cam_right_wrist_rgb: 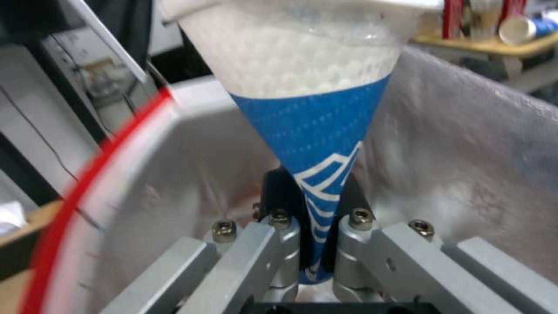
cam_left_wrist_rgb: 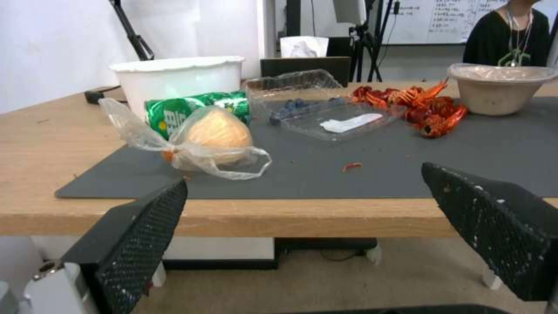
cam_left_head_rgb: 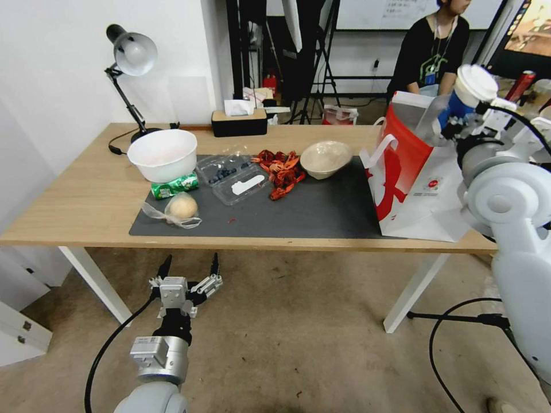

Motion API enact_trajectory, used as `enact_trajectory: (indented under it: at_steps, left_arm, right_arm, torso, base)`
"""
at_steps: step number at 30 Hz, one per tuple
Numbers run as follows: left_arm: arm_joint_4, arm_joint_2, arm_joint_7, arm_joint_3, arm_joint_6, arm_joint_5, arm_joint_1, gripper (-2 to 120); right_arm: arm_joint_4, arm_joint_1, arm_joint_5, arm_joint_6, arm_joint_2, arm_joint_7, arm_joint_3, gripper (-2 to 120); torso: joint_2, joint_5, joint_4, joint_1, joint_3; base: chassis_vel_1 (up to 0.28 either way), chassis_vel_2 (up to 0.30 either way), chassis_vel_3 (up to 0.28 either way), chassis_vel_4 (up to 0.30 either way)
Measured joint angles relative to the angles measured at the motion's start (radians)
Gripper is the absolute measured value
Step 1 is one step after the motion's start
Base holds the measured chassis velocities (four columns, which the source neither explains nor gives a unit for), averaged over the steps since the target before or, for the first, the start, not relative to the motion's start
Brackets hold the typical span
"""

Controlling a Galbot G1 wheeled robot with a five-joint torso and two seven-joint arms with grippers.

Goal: Pick up the trash from the table and place it into the takeout bag.

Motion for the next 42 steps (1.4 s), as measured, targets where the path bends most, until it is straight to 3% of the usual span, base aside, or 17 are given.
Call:
enact_trajectory:
  at_steps: [7,12,16,29,32,34,37,42]
  left_arm:
    - [0.007,0.0,0.001,0.002,0.0,-0.002,-0.008,100]
    - [0.012,0.0,0.002,0.003,0.001,-0.003,-0.012,100]
    - [0.018,0.0,0.002,0.003,0.002,-0.005,-0.016,100]
    - [0.02,0.0,0.003,0.004,0.002,-0.006,-0.016,100]
    - [0.02,0.0,0.003,0.004,0.001,-0.006,-0.016,100]
    - [0.02,0.0,0.003,0.004,0.001,-0.006,-0.015,100]
    - [0.02,0.0,0.004,0.004,0.001,-0.006,-0.015,100]
    - [0.02,0.0,0.004,0.004,0.001,-0.006,-0.015,100]
  right_arm:
    - [-0.02,0.017,0.161,-0.005,-0.013,0.077,0.01,0]
    - [-0.017,0.019,0.187,-0.005,-0.012,0.087,0.017,0]
    - [-0.008,0.016,0.214,-0.004,-0.011,0.095,0.027,21]
    - [0.002,0.016,0.233,0.005,-0.01,0.095,0.04,62]
    - [0.022,0.012,0.224,0.096,-0.012,0.013,0.054,79]
    - [0.025,0.009,0.219,0.106,-0.013,-0.004,0.056,80]
    - [0.067,-0.049,0.111,0.21,-0.028,-0.186,0.057,96]
    - [0.113,-0.117,-0.009,0.29,-0.039,-0.325,0.053,100]
  torso:
    - [0.0,0.0,0.0001,0.0,0.0]
    - [0.0,0.0001,0.0,0.0,0.0]
    - [0.0,0.0001,0.0,0.0,0.0]
    - [0.0,0.0001,0.0,0.0,0.0]
    - [0.0,-0.0001,0.0002,0.0,0.0]
    - [0.0,-0.0001,0.0001,0.0,0.0]
    - [0.0,0.0002,-0.0001,0.0,0.0]
    - [0.0,0.0,-0.0001,0.0,0.0]
  base:
    - [0.0,0.0,0.0,0.0]
    - [0.0,0.0,0.0,0.0]
    - [0.0,0.0,0.0,0.0]
    - [0.0,0.0,0.0,0.0]
    - [0.0,0.0,0.0,0.0]
    - [0.0,0.0,0.0,0.0]
    - [0.0,0.0,0.0,0.0]
    - [0.0,0.0,0.0,0.0]
